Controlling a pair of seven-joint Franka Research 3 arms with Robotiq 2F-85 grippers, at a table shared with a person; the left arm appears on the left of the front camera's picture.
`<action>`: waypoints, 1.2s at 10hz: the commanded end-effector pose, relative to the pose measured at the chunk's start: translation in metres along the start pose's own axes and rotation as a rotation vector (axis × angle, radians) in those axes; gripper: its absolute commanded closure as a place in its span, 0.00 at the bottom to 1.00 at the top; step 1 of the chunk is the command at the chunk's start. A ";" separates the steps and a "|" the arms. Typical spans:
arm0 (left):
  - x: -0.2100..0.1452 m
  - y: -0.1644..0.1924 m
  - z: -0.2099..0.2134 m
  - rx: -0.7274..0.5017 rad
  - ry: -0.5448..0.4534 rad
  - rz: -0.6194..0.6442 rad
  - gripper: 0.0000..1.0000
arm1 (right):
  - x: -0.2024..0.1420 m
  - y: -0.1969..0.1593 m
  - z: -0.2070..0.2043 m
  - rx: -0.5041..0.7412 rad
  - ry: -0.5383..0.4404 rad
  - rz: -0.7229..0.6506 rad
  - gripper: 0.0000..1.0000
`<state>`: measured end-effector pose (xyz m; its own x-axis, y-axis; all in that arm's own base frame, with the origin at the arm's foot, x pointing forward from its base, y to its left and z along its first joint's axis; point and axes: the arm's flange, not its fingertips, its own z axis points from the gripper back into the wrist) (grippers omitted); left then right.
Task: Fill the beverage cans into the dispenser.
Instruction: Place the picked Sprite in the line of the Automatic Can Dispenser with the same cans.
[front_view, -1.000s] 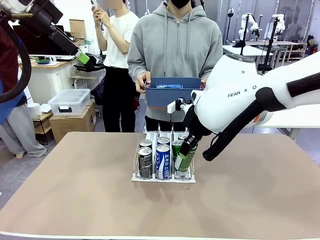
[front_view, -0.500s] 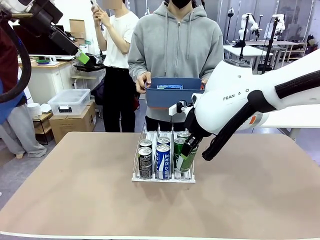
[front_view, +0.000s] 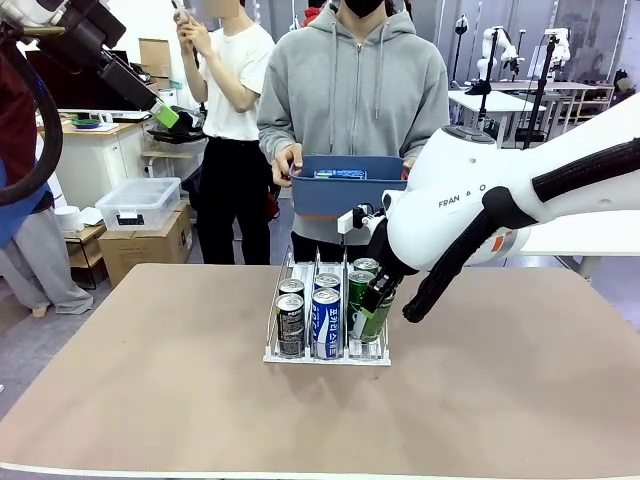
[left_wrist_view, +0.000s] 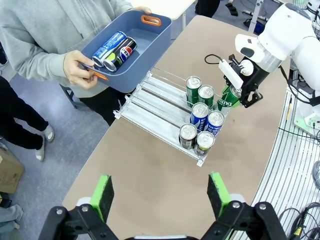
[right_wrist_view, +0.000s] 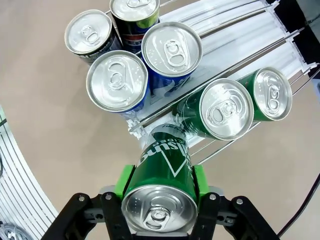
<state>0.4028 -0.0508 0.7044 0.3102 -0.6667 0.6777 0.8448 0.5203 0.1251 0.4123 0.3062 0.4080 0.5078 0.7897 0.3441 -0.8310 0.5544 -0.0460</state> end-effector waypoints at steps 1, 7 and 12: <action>-0.001 0.002 0.000 0.005 0.001 0.006 0.00 | 0.016 -0.014 -0.008 -0.082 -0.045 -0.003 0.42; -0.001 0.002 0.000 0.005 0.001 0.006 0.00 | 0.002 -0.010 -0.012 -0.016 0.009 0.012 0.42; -0.001 0.002 0.000 0.005 0.001 0.006 0.00 | 0.009 -0.009 -0.036 -0.014 0.075 0.035 0.42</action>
<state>0.4028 -0.0508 0.7044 0.3102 -0.6667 0.6777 0.8448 0.5203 0.1251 0.4209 0.3131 0.3798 0.4949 0.8183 0.2924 -0.8473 0.5291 -0.0469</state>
